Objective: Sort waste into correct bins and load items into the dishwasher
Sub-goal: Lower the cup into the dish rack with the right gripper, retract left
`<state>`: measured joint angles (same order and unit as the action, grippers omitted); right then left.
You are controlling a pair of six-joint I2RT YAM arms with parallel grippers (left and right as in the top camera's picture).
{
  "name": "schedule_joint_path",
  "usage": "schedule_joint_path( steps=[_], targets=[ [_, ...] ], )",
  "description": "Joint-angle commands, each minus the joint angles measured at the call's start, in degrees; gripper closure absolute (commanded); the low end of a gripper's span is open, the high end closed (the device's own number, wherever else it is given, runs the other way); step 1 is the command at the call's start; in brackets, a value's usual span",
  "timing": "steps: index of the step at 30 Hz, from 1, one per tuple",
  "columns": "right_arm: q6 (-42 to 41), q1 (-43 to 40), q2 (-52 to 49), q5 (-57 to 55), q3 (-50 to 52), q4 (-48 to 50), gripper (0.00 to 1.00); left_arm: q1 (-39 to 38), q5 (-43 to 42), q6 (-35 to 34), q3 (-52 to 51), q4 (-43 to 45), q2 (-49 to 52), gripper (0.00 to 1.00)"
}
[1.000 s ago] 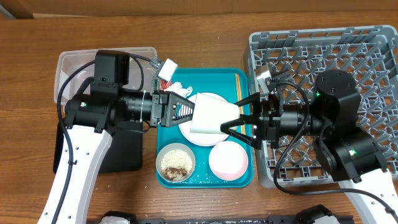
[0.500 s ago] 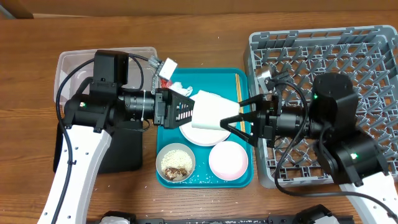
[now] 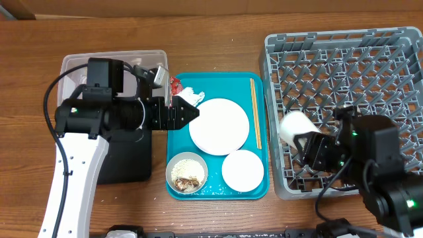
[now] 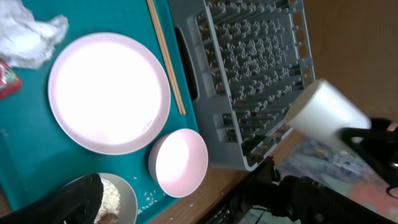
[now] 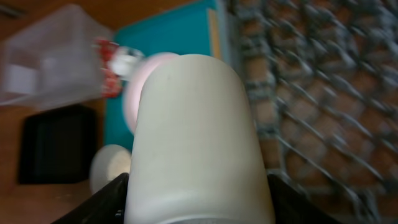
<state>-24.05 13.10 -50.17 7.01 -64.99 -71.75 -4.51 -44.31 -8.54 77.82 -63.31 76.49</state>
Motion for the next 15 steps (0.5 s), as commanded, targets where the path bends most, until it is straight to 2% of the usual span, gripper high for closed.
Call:
schedule_joint_path(
  steps=[1, 10, 13, 15],
  targets=[
    [-7.1, -0.3, -3.7, -12.5, -1.2, -3.6, 0.49, 0.0, 3.3, 0.8, 4.1, 0.0, -2.8, 0.00],
    [-7.3, -0.3, -17.4, -11.6, -1.2, -7.5, 0.47, 0.0, 12.9, 0.9, 5.3, -1.9, -7.3, 0.00],
    [-7.1, -0.3, -21.3, -11.6, -1.1, -5.0, 0.26, 0.0, 13.0, 1.9, 5.3, -3.7, -7.3, 0.00],
    [-7.1, -0.3, -22.8, -10.3, -1.1, -4.8, 0.23, 0.0, 13.0, 2.1, 5.3, -4.5, -7.5, 0.00]
  ],
)
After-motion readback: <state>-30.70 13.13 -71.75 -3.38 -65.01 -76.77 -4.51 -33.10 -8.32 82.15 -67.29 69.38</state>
